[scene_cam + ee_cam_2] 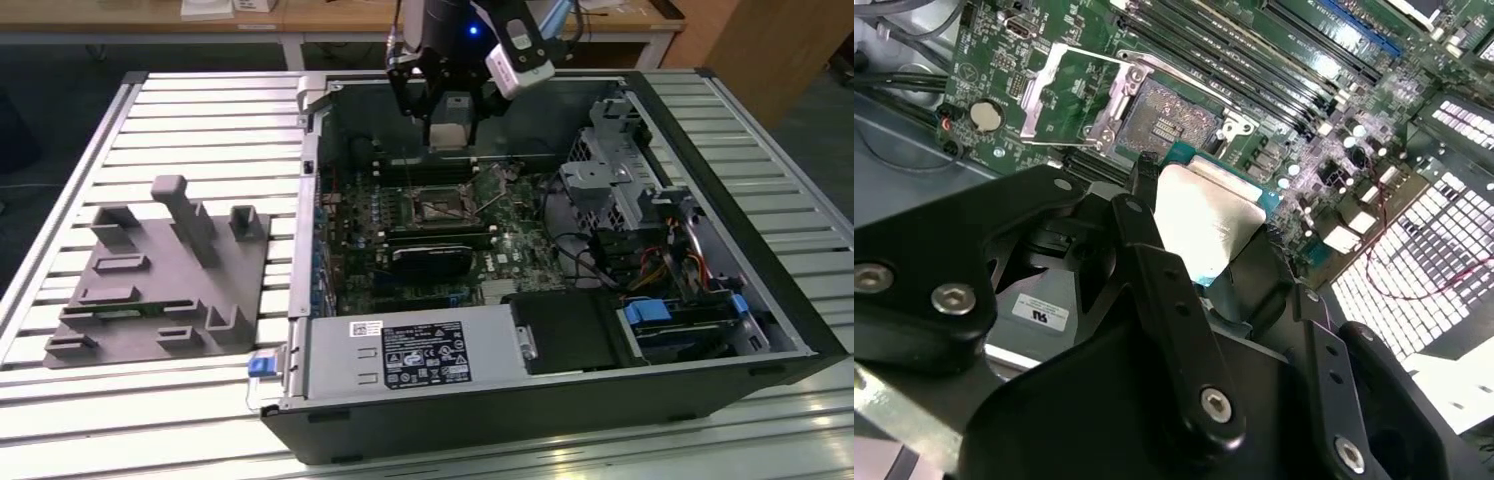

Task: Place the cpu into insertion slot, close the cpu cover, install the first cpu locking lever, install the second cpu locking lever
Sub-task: 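Place the cpu into insertion slot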

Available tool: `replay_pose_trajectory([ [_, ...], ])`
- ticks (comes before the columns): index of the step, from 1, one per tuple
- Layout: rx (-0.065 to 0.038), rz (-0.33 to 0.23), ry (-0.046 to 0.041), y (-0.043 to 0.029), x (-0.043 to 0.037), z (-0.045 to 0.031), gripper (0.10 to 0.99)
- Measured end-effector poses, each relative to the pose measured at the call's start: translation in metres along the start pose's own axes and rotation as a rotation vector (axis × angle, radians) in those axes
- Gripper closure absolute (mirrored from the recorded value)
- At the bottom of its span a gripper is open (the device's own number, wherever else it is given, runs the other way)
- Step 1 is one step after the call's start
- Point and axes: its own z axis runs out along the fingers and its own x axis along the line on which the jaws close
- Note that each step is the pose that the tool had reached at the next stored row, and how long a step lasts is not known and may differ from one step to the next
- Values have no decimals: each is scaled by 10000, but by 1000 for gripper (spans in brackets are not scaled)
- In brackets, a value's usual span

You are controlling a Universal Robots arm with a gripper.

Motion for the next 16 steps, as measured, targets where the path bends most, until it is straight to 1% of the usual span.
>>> replay_pose_trajectory([
  [6, 14, 0, -3, -5, -1, 64, 545],
  [16, 74, 1, -5, -12, -3, 161, 545],
])
